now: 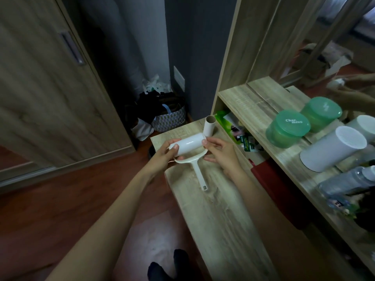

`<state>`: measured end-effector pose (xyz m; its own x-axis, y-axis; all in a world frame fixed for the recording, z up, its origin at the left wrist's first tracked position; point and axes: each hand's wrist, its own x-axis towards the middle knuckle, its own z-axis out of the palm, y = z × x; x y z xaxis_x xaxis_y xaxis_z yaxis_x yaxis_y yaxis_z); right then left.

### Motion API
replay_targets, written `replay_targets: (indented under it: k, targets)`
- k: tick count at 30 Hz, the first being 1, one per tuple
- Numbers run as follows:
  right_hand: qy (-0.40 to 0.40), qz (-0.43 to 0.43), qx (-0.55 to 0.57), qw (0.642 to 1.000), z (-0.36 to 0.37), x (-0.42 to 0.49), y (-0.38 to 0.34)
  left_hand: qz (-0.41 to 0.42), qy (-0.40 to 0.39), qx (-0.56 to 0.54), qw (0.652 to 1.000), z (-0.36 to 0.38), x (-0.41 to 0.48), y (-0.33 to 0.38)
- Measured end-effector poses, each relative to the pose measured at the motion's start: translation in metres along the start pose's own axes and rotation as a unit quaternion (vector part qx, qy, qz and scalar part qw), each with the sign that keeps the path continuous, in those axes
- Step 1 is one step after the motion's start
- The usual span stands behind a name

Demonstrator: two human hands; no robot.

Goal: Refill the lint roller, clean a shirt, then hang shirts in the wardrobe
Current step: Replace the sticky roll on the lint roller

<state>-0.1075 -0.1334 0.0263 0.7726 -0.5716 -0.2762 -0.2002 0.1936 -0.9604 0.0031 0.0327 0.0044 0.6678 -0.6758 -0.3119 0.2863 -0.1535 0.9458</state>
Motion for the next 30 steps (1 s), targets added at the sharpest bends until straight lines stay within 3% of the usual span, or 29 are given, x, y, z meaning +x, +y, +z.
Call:
replay_targets:
  k: [7, 14, 25, 30]
  targets:
    - [-0.013, 0.006, 0.047, 0.999, 0.008, -0.004, -0.013, 0.013, -0.037, 0.011, 0.999, -0.019, -0.009, 0.009]
    - [-0.039, 0.011, 0.056, 0.998, 0.009, -0.005, -0.015, -0.027, 0.004, -0.048, 0.998, -0.012, -0.008, 0.011]
    - [-0.062, 0.036, 0.009, 0.997, 0.001, -0.001, -0.021, -0.019, 0.019, -0.011, 1.0, -0.007, -0.007, 0.013]
    - [-0.065, 0.015, 0.018, 0.998, 0.004, 0.003, -0.028, 0.0, 0.039, -0.054, 0.998, -0.002, -0.012, 0.013]
